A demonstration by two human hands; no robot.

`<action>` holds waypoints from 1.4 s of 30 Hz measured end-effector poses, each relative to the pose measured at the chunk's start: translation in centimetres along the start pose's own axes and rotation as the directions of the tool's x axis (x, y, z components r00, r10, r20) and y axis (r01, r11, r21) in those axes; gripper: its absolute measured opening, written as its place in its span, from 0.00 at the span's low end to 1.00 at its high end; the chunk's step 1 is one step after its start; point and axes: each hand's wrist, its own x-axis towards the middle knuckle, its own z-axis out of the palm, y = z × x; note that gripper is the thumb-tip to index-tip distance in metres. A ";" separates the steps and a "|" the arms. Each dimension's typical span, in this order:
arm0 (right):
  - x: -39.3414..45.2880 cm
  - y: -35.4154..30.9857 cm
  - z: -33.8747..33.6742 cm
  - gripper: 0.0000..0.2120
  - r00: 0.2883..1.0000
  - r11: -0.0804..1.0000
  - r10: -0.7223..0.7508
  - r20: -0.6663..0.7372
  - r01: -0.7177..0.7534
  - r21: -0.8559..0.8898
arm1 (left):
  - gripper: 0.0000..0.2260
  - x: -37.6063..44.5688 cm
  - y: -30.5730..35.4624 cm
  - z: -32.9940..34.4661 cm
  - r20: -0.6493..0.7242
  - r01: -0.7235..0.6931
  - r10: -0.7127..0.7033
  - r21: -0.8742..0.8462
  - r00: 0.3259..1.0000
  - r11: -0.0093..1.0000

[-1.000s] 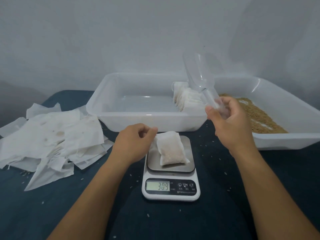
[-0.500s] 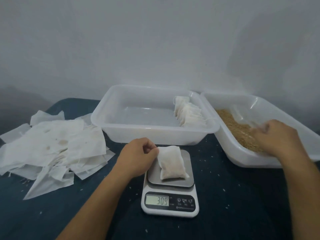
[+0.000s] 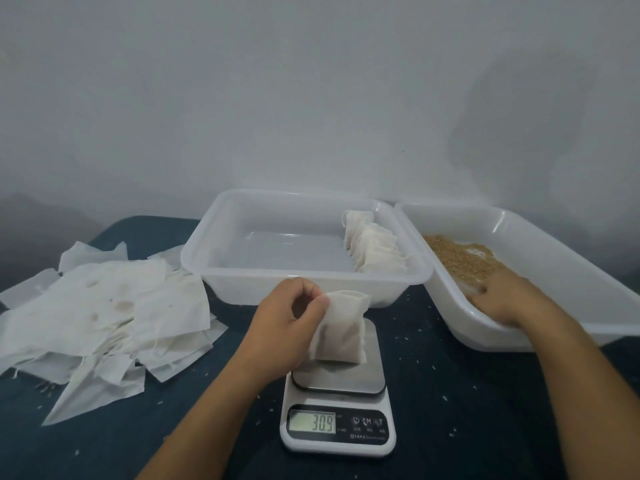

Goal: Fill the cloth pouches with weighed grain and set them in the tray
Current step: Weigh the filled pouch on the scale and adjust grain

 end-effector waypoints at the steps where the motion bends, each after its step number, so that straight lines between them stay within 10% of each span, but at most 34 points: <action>1: 0.0 -0.1 -0.1 0.15 1.000 1.000 -0.013 0.020 0.013 0.013 | 0.06 0.0 0.1 0.0 0.000 0.003 -0.003 -0.023 1.000 1.000; 6: -0.6 -0.8 -0.7 0.14 0.997 1.000 -0.022 0.069 0.021 0.020 | 0.07 -0.1 0.4 0.3 0.043 0.066 -0.061 -0.118 0.997 0.991; 9: -2.3 -1.5 -1.4 0.17 0.990 0.996 -0.024 -0.142 0.036 0.083 | 0.07 -0.1 0.4 0.4 0.043 0.062 -0.057 -0.123 0.997 0.990; 13: -7.2 -4.8 -3.3 0.06 0.798 0.799 -0.348 -0.491 0.527 0.290 | 0.07 0.1 0.2 0.5 0.033 0.046 -0.042 -0.132 0.999 0.990; 19: -10.3 -10.6 -3.8 0.14 0.558 0.536 -0.807 -0.192 0.829 0.156 | 0.11 0.1 0.1 0.5 0.028 0.021 -0.017 -0.149 0.999 0.989; 26: -8.9 -12.8 -3.3 0.07 0.554 0.503 -0.817 -0.161 0.820 0.272 | 0.08 0.1 0.5 0.5 -0.031 -0.013 0.007 -0.178 1.000 0.984; 33: -7.3 -9.7 -5.3 0.05 0.575 0.338 -0.724 -0.381 0.777 0.531 | 0.44 0.8 1.8 2.0 0.238 0.231 -0.093 -0.659 0.967 0.715; 42: -4.0 -4.6 -6.1 0.03 0.685 0.154 -0.506 -0.525 0.671 0.726 | 0.14 6.1 6.8 7.4 0.266 0.287 -0.142 -0.649 0.953 0.704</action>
